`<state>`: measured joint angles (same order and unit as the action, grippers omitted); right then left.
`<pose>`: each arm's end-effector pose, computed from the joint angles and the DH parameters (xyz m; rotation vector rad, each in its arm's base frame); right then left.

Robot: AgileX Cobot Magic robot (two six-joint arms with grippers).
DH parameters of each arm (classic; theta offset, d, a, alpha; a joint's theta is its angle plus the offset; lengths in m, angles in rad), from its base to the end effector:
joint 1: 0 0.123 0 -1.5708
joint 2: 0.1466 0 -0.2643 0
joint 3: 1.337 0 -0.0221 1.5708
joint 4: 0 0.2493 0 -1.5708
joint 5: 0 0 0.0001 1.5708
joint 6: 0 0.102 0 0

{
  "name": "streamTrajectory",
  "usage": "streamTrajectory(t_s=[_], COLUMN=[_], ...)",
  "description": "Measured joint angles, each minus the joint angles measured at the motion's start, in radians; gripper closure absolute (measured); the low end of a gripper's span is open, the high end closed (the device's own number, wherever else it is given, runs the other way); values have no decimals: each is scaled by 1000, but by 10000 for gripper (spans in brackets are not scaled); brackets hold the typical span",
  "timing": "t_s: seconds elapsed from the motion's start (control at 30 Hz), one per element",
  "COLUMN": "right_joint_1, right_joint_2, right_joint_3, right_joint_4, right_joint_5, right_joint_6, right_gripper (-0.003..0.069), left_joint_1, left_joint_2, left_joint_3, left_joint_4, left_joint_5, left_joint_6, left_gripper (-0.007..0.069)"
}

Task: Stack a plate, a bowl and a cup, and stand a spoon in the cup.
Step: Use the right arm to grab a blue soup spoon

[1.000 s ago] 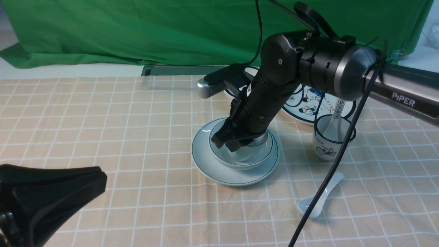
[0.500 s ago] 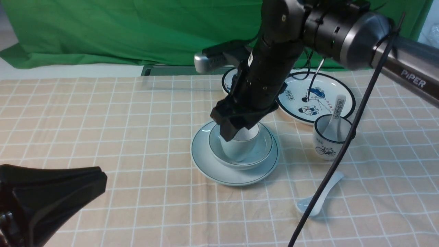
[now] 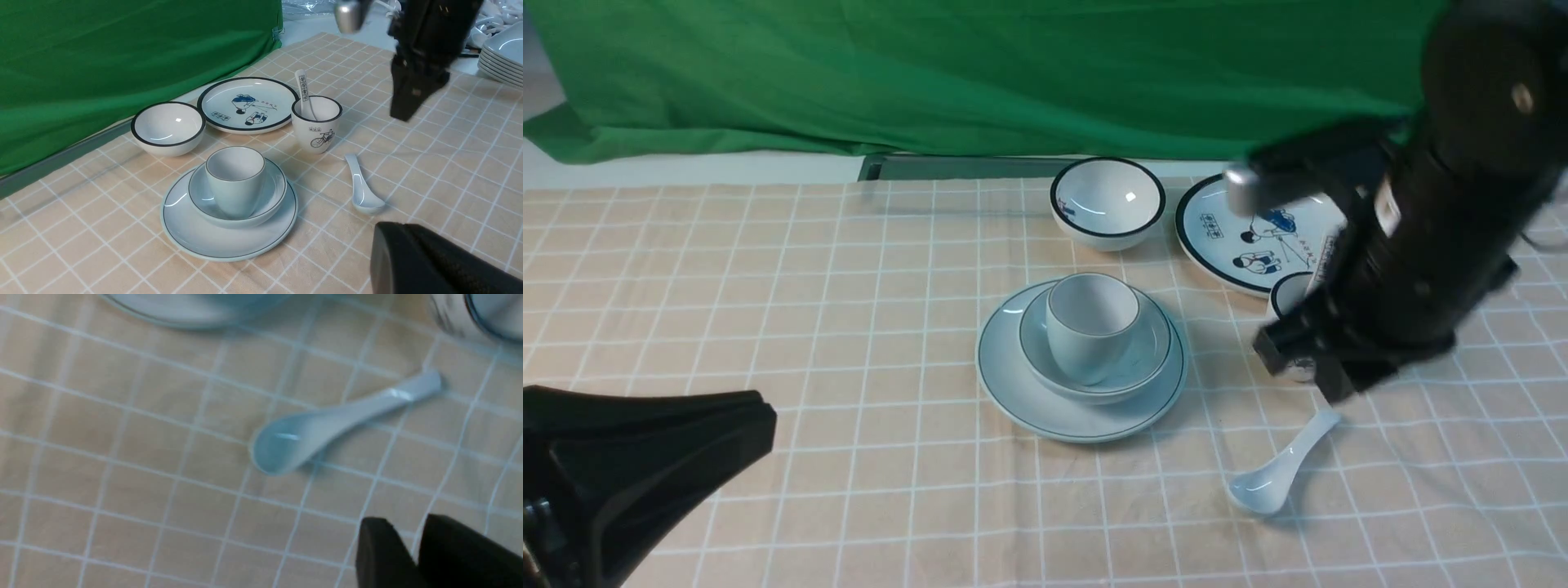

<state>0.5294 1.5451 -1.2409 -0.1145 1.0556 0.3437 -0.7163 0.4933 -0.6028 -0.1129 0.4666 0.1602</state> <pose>0.2728 0.1478 0.2563 -0.3203 2.8078 0.0409 0.0919 -0.0869 0.3242 0.7396 1.7152 -0.5045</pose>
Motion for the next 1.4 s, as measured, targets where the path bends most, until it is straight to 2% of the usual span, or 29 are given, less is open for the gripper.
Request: streamTrajectory(t_s=[0.1, 0.13, 0.23, 0.33, 0.53, 0.73, 0.83, 0.93, 1.0, 1.03, 1.17, 1.27, 1.33, 1.4], right_joint_1=[-56, -64, -121, -162, -215, -218, -218, -218, -216, -213, -197, -161, -141, -88], right_joint_2=[3, 7, 56, 115, 203, 261, 266, 267, 262, 255, 207, 78, 31, -50], right_joint_3=[176, 190, 240, 241, 242, 242, 240, 239, 239, 239, 242, 245, 245, 248], right_joint_4=[-1, 0, 44, 72, 96, 115, 115, 107, 101, 104, 115, 121, 121, 122], right_joint_5=[-193, -207, -404, -548, -618, -670, -671, -652, -627, -614, -513, -427, -437, -561], right_joint_6=[147, 158, 191, 195, 213, 195, 169, 109, 50, 26, -31, -81, -95, -131], right_gripper=[326, 314, 246, 228, 225, 225, 241, 351, 472, 495, 487, 487, 487, 487], left_joint_1=[0, 0, 0, 0, 0, 0, 0, 0, 0, 0, 0, 0, 0, 0], left_joint_2=[0, 0, 0, 0, 0, 0, 0, 0, 0, 0, 0, 0, 0, 0], left_joint_3=[0, 0, 0, 0, 0, 0, 0, 0, 0, 0, 0, 0, 0, 0], left_joint_4=[1, 1, 1, 1, 1, 1, 1, 1, 1, 1, 2, 7, 8, 8], left_joint_5=[-2, -2, -3, -3, -4, -4, -4, -4, -4, -4, -4, -4, -4, -4], left_joint_6=[0, 0, 0, 0, 0, 0, 0, 0, 0, 0, 0, 5, 12, 17], left_gripper=[622, 622, 622, 622, 622, 622, 622, 622, 622, 622, 622, 622, 622, 622])
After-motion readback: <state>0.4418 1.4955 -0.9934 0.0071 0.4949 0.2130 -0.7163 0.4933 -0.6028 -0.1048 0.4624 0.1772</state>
